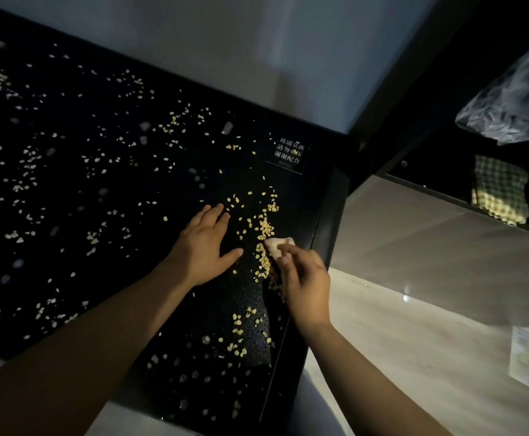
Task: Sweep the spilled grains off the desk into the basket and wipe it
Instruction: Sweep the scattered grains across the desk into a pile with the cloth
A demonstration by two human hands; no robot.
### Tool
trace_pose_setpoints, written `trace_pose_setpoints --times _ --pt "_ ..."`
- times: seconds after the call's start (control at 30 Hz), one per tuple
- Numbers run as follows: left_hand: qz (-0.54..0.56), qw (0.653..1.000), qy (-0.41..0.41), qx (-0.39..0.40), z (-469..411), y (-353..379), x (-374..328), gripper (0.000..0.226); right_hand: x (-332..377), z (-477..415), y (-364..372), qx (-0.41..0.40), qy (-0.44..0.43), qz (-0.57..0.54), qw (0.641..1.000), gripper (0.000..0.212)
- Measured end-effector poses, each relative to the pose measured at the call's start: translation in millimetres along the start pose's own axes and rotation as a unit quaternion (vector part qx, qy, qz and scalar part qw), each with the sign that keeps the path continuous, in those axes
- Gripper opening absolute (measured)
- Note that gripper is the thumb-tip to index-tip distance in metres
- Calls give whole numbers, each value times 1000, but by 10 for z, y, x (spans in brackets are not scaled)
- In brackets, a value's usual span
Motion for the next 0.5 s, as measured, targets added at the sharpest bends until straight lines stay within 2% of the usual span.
trace_pose_setpoints --times 0.1,0.2,0.27,0.37,0.5 --pt "24 1000 -13 4 -22 -96 0 75 3 31 -303 -55 -12 -2 998 18" --pt "22 999 13 -32 139 -156 -51 69 -192 42 -415 -74 9 35 997 18" --pt "16 999 14 -35 333 -115 -92 70 -309 64 -316 -55 20 53 997 19" --pt "-23 999 6 -25 622 14 -111 74 -275 176 -70 -12 -18 83 996 21" --pt "-50 998 -22 -34 847 59 -48 72 -97 274 72 60 -37 30 997 21"
Point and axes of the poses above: each hand's wrist, its own z-axis away from the middle knuckle, its own y-axis out of the palm, x = y × z, the point moved 7 cm from there along -z, towards the middle knuckle, and after that the axes turned 4 degrees about -x, right-handed, at the moved point
